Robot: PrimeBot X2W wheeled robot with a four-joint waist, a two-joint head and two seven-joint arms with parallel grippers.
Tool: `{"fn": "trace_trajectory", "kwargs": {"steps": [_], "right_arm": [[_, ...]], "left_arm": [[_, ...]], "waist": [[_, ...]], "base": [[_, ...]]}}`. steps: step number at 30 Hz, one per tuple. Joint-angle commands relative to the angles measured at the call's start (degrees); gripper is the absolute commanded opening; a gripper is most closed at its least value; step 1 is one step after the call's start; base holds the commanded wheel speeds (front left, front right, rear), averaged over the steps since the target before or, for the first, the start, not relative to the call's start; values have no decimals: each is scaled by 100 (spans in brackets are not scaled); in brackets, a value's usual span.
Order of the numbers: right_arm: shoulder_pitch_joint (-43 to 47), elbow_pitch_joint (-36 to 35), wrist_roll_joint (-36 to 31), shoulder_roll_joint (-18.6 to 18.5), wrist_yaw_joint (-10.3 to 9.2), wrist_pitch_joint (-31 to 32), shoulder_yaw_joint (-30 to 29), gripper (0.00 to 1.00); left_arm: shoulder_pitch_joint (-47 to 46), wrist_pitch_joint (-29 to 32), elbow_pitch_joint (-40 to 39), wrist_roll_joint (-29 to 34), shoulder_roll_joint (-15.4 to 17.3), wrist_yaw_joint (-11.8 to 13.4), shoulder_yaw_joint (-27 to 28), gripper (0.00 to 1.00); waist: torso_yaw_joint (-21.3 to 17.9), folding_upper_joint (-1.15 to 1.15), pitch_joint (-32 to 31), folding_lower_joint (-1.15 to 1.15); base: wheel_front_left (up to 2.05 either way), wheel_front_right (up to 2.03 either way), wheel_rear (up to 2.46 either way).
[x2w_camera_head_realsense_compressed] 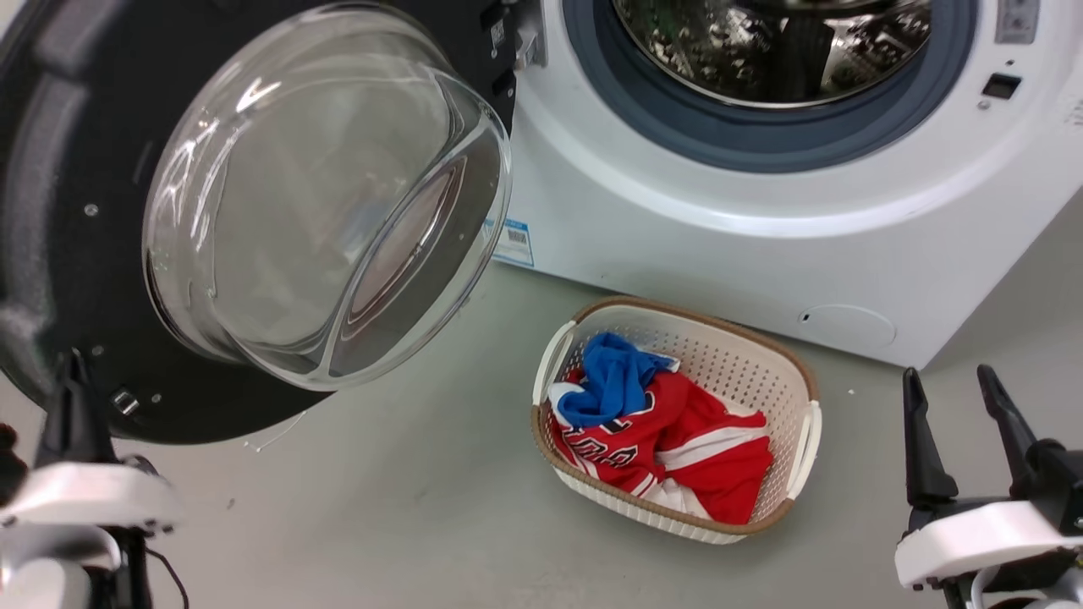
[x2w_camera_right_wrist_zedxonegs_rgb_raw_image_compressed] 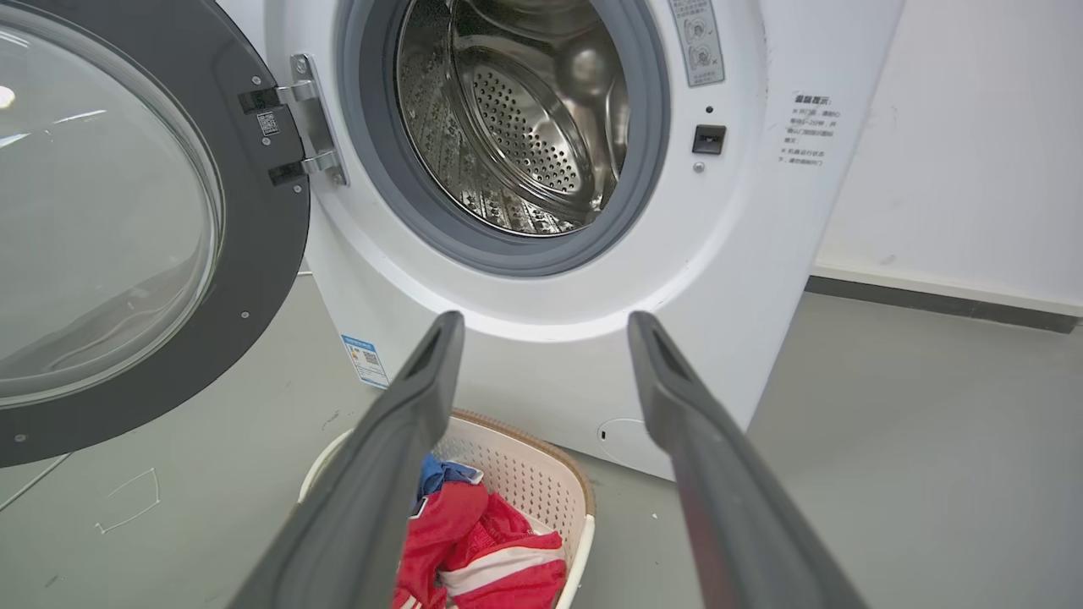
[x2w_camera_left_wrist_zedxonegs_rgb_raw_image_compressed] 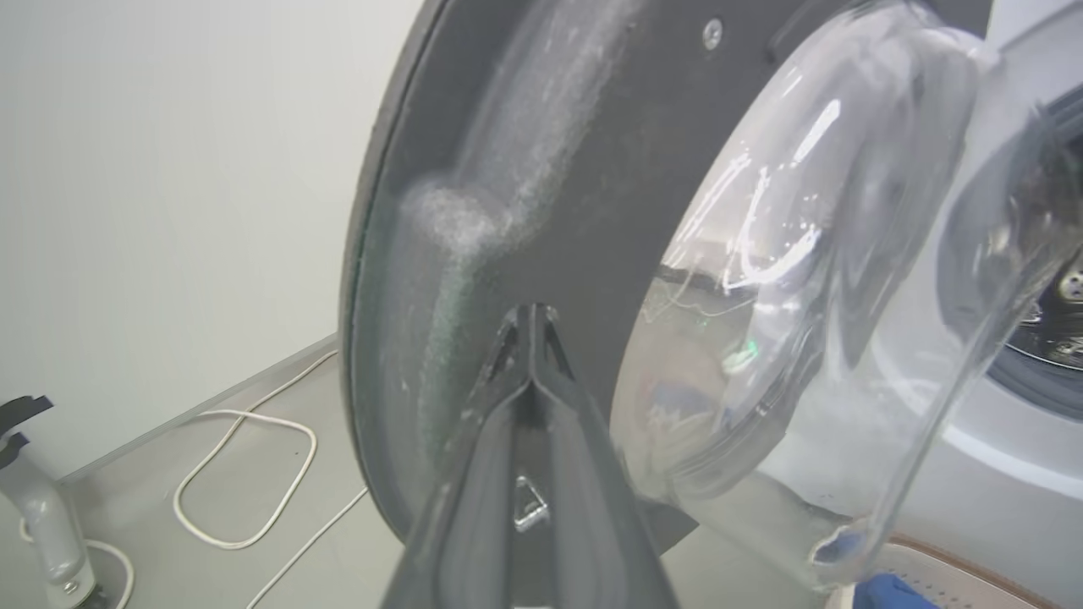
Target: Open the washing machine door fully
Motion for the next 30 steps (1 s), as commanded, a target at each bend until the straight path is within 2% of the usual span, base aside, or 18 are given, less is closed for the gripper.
{"fn": "trace_trajectory", "kwargs": {"steps": [1,10,15,21,22,24,25,26,27,28,30], "right_arm": [[63,31,37,5,-1,-33,17,100],[191,271,118,5,-1,-126,190,100],[254,378,151,5,-1,-115,299,100],[267,465,182,5,-1,-113,378,100],[260,483,190,4,-1,-112,382,100],[261,506,208,5,-1,-118,373,100],[258,517,213,6,-1,-124,394,100],[258,523,202,6,-1,-128,409,100],[251,543,202,6,-1,-130,419,100],[246,561,198,6,-1,-130,434,100],[251,600,215,6,-1,-141,465,100]], "left_arm": [[96,-14,-70,62,-33,39,-11,0],[762,-14,-780,551,-579,91,-640,0],[798,49,-913,744,-810,19,-1126,0],[546,127,-782,861,-930,-167,-1528,0],[499,126,-746,837,-966,-202,-1552,9],[416,183,-619,815,-975,-259,-1634,12],[366,187,-567,832,-980,-266,-1653,17],[323,177,-521,835,-998,-268,-1663,28],[304,170,-460,846,-1011,-265,-1680,53],[296,166,-399,866,-1017,-261,-1694,100],[278,144,-296,889,-1017,-266,-1706,100]], "waist": [[-76,0,-124,0],[-429,0,-546,0],[-711,0,-739,0],[-1138,0,-870,0],[-1219,0,-881,0],[-1363,0,-893,0],[-1443,0,-895,0],[-1515,0,-897,0],[-1587,0,-904,0],[-1654,0,-913,0],[-1786,0,-941,0]], "base": [[0,0,0],[0,0,0],[0,0,0],[0,0,0],[0,0,0],[0,0,0],[0,0,0],[0,0,0],[0,0,0],[0,0,0],[0,0,0]]}}
